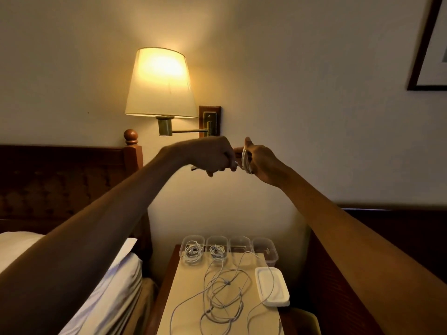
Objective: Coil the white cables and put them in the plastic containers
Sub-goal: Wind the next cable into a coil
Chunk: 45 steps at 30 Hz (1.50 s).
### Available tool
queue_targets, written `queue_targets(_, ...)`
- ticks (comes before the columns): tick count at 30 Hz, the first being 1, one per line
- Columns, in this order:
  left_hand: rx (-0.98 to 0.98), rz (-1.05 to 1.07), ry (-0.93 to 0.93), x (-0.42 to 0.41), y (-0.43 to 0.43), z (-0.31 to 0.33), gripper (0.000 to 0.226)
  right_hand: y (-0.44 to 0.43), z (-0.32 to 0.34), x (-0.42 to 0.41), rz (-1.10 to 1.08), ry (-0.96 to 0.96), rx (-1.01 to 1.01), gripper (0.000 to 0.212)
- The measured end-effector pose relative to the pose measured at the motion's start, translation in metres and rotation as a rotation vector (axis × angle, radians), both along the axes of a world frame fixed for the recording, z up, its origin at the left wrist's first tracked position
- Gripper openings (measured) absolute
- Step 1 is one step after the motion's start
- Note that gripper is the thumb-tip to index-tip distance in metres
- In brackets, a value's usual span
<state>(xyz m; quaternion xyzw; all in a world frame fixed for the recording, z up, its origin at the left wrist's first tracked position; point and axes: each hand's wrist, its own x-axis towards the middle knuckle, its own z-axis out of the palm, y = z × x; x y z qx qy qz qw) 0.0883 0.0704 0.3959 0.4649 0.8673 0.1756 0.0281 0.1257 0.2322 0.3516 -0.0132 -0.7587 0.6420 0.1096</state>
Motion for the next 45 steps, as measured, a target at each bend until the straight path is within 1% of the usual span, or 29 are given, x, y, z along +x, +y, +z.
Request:
queue_targets(1,0.002,-0.019,-0.037,0.001,-0.001,0.004,0.018,-0.001,0.001,-0.001,0.001,-0.006,-0.006,0.059)
queue_targets(2,-0.021,-0.034,-0.073,0.003,0.000,0.004,0.018,-0.001,0.002,-0.003,0.007,0.006,-0.068,0.059)
queue_targets(3,-0.074,-0.038,-0.082,0.006,0.003,0.002,0.019,-0.003,0.003,-0.004,0.021,0.026,-0.171,0.058)
queue_targets(5,-0.224,-0.022,-0.044,0.013,0.009,-0.008,0.024,-0.005,0.006,-0.008,0.048,0.049,-0.400,0.058)
queue_targets(6,-0.280,-0.011,-0.037,0.015,0.011,-0.012,0.027,-0.005,0.006,-0.008,0.063,0.042,-0.482,0.058)
queue_targets(8,-0.342,-0.004,-0.035,0.015,0.014,-0.020,0.030,-0.006,0.004,-0.006,0.072,0.003,-0.511,0.060)
queue_targets(11,-0.395,-0.037,0.034,0.014,0.015,-0.023,0.032,-0.002,-0.002,-0.006,0.086,-0.010,-0.519,0.061)
queue_targets(13,-0.351,-0.067,0.068,0.014,0.016,-0.022,0.031,0.004,-0.005,-0.008,0.081,0.015,-0.530,0.060)
queue_targets(14,-0.314,-0.082,0.090,0.013,0.016,-0.020,0.030,0.006,-0.008,-0.010,0.061,0.027,-0.503,0.058)
queue_targets(16,-0.240,-0.118,0.172,0.009,0.015,-0.012,0.028,0.010,-0.014,-0.011,0.056,0.001,-0.353,0.046)
queue_targets(18,-0.171,-0.126,0.248,0.001,0.012,-0.003,0.024,0.010,-0.019,-0.010,0.147,-0.057,-0.155,0.037)
queue_targets(19,-0.138,-0.100,0.251,-0.003,0.009,0.000,0.023,0.010,-0.021,-0.009,0.208,-0.075,-0.084,0.039)
queue_targets(20,-0.116,-0.076,0.247,-0.005,0.007,0.004,0.023,0.008,-0.023,-0.009,0.271,-0.101,-0.055,0.045)
queue_targets(22,-0.110,-0.039,0.234,-0.011,0.003,0.011,0.028,0.002,-0.021,-0.004,0.360,-0.170,-0.051,0.048)
queue_targets(24,-0.124,-0.020,0.203,-0.017,-0.002,0.017,0.028,-0.002,-0.021,-0.001,0.444,-0.211,-0.032,0.052)
queue_targets(26,-0.105,-0.024,0.191,-0.019,-0.009,0.022,0.022,-0.003,-0.021,0.002,0.512,-0.243,-0.046,0.054)
queue_targets(28,-0.045,-0.063,0.220,-0.016,-0.017,0.025,0.015,-0.005,-0.024,0.006,0.564,-0.260,-0.093,0.058)
queue_targets(30,0.032,-0.132,0.271,-0.010,-0.023,0.022,0.014,-0.006,-0.027,0.006,0.613,-0.245,-0.154,0.067)
queue_targets(32,0.115,-0.148,0.328,-0.007,-0.025,0.015,0.014,-0.005,-0.029,0.002,0.631,-0.233,-0.229,0.072)
queue_targets(34,0.182,-0.125,0.361,-0.008,-0.025,0.008,0.013,-0.005,-0.028,0.003,0.634,-0.269,-0.324,0.071)
queue_targets(36,0.221,-0.091,0.407,-0.010,-0.025,0.003,0.012,-0.007,-0.024,0.008,0.593,-0.305,-0.400,0.069)
queue_targets(39,0.278,-0.061,0.449,-0.009,-0.027,-0.001,0.009,-0.012,-0.016,0.017,0.528,-0.289,-0.440,0.063)
queue_targets(43,0.320,-0.027,0.351,-0.008,-0.020,-0.015,0.005,-0.009,-0.013,0.015,0.574,-0.235,-0.426,0.062)
queue_targets(44,0.340,-0.006,0.271,-0.007,-0.018,-0.019,0.004,-0.009,-0.011,0.017,0.577,-0.229,-0.427,0.060)
queue_targets(45,0.377,0.014,0.142,-0.006,-0.017,-0.023,0.005,-0.009,-0.009,0.019,0.568,-0.223,-0.422,0.059)
